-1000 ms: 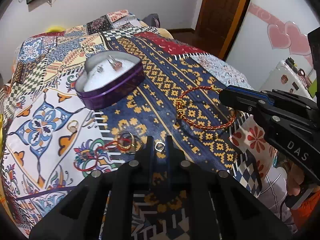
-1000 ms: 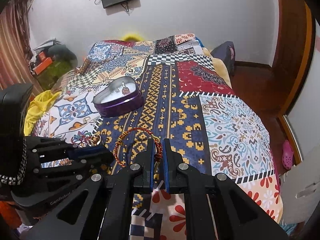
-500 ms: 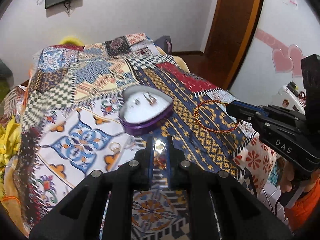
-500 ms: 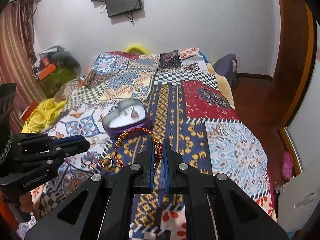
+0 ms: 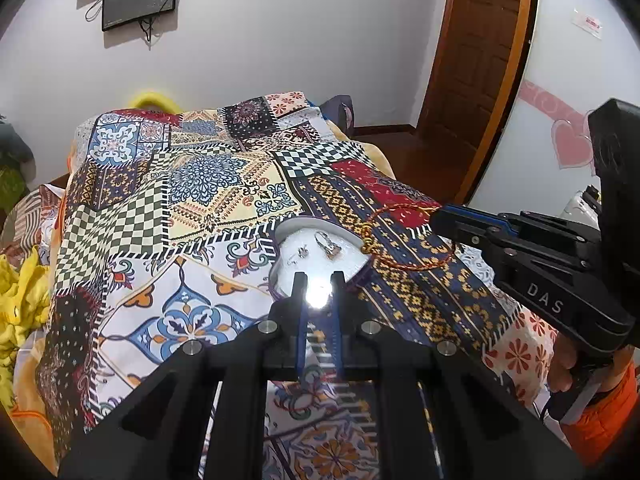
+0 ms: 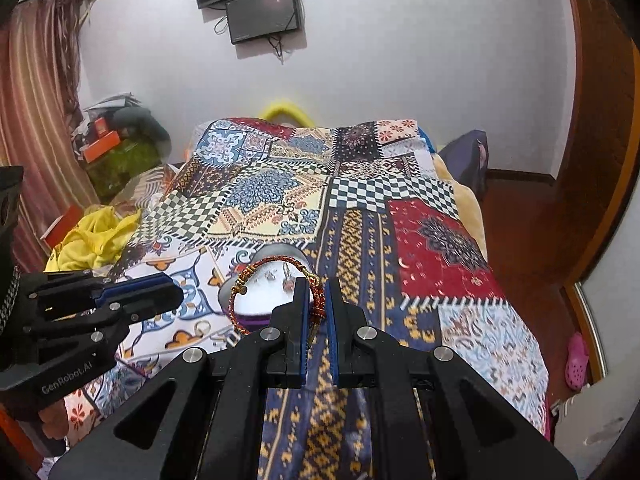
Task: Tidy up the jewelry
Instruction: 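Lower the red bracelet into the purple tin and open the right tool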
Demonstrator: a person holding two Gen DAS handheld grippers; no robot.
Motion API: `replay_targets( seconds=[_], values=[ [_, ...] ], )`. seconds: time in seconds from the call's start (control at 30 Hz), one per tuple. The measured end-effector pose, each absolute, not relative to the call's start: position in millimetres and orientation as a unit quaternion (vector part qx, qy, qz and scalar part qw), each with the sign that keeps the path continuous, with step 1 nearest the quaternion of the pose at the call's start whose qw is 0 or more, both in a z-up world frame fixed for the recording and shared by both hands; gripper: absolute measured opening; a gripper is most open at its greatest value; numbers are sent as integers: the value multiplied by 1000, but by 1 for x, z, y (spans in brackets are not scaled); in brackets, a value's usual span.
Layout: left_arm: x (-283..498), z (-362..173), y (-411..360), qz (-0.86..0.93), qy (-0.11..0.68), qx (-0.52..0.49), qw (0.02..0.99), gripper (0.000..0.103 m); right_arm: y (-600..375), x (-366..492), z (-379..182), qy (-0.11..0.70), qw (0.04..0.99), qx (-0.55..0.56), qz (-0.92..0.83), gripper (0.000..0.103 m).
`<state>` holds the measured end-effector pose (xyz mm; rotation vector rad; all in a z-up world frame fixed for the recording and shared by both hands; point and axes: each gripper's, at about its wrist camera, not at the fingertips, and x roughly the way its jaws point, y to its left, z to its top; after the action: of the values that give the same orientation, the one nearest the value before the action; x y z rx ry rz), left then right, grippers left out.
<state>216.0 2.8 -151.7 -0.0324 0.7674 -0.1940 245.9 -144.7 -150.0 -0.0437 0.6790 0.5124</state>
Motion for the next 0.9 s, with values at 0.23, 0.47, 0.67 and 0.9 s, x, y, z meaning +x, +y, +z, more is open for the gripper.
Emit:
replay_targets(
  seconds=[0.23, 0.47, 0.67, 0.9],
  values=[
    [237, -166, 8, -94, 388, -22, 917, 9, -127, 264, -157, 335, 907, -36, 251, 7],
    [257, -185, 11, -100, 409, -30, 907, 9, -112, 279, -166, 345, 902, -56, 254, 7],
    [268, -198, 10, -105, 422, -30, 900, 9, -105, 287, -175, 356, 895, -71, 259, 7],
    [275, -204, 7, -111, 430, -30, 896, 9, -102, 290, -181, 371, 885, -86, 268, 7]
  ],
)
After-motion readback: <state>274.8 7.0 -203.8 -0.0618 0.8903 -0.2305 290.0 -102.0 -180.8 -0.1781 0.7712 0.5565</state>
